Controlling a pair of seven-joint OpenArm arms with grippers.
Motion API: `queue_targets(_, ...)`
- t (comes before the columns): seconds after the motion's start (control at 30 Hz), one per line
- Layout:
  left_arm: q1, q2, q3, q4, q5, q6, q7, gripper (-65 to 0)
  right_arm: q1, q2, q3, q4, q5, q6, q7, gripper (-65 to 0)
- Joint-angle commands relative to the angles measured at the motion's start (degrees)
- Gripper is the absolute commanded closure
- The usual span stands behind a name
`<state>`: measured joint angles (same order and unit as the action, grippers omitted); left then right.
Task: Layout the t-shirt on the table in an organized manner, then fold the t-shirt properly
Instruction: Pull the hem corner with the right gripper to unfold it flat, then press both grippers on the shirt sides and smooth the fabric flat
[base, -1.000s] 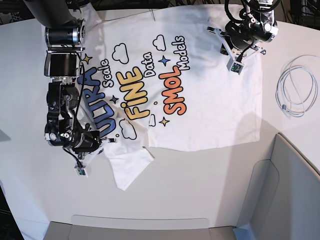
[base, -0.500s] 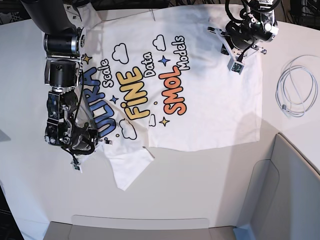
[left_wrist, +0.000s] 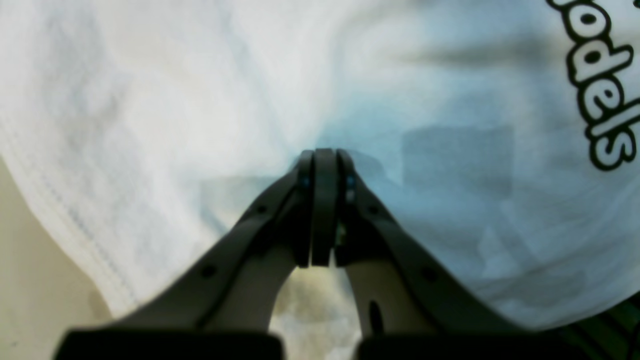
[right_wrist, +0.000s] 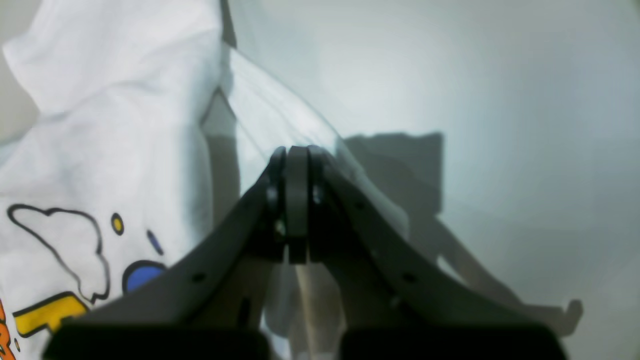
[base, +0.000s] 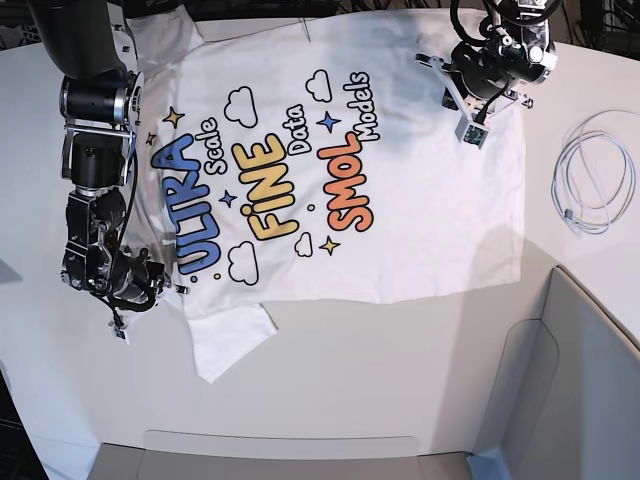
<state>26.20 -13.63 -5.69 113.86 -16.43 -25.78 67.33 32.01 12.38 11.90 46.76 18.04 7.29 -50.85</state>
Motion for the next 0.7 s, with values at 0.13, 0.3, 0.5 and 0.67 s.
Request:
queue_targets(0.13,-9.36,-0.48,-5.78,0.82,0.21,-0.02,1.90,0.0,-0.49,0.15,-0.08,0.40,-2.00,-0.83,-1.77,0.0)
queue_targets(0.3,-23.43,-0.48,-9.56,0.64,0.21,-0.11,7.88,0.0,-1.02,0.15,-0.08,0.40,-2.00,-0.83,-1.77,0.0)
queue_targets(0.5,-37.49,-0.04,-3.67,-15.62,0.21,-0.11,7.18,0.0,-1.02,0.23,-0.08,0.49,-2.00,-0.83,-1.77,0.0)
queue_targets(0.67,-45.76,-0.13,-0.50,-33.20,0.21,-0.11,-0.74,0.0,-2.08,0.15,-0.16,3.65,-2.44,-0.83,-1.85,0.0)
